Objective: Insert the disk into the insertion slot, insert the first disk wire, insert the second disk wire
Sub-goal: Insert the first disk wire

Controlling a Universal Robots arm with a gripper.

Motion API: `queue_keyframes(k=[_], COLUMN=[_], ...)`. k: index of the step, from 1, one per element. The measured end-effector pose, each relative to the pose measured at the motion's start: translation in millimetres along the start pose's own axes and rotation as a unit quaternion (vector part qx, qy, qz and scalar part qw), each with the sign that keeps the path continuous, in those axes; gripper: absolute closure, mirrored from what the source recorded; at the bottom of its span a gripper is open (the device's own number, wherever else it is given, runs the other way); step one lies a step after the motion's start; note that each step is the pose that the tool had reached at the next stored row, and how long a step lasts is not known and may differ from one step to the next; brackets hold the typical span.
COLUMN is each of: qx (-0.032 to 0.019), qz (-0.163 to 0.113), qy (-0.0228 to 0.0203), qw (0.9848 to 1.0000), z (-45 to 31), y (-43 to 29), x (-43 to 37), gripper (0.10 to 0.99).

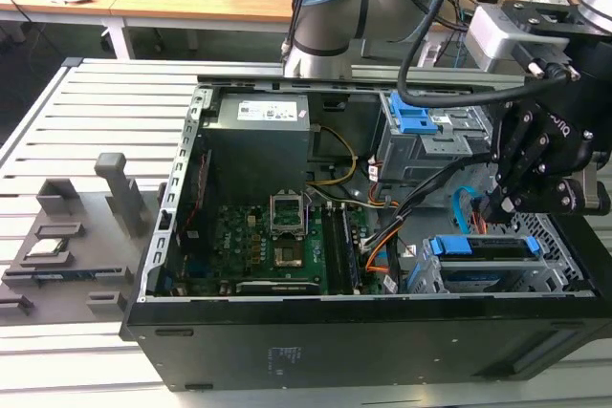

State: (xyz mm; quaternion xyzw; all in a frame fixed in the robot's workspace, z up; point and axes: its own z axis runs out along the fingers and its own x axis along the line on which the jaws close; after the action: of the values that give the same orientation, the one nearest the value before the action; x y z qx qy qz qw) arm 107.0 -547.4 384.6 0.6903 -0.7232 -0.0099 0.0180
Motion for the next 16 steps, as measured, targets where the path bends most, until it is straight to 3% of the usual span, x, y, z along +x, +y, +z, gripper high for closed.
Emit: queue_keyframes(k=[4,5,7,14,16], qx=[0.0001,0.0001,0.0001,0.0000,0.0000], qz=[0.000,0.000,0.000,0.000,0.000], qy=[0.0016,0.0027,0.0028,0.0039,0.0040], qw=[1.0000,1.0000,1.0000,1.0000,1.0000], z=[-0.6,-0.6,0.5,14.0,16.2], y=[-17.6,-24.1,-28.9,-34.7,-34.9], x=[-7.7,-17.4,-24.2,-46.2,-48.9], gripper=[0.980,0.980,0.980,0.980,0.980])
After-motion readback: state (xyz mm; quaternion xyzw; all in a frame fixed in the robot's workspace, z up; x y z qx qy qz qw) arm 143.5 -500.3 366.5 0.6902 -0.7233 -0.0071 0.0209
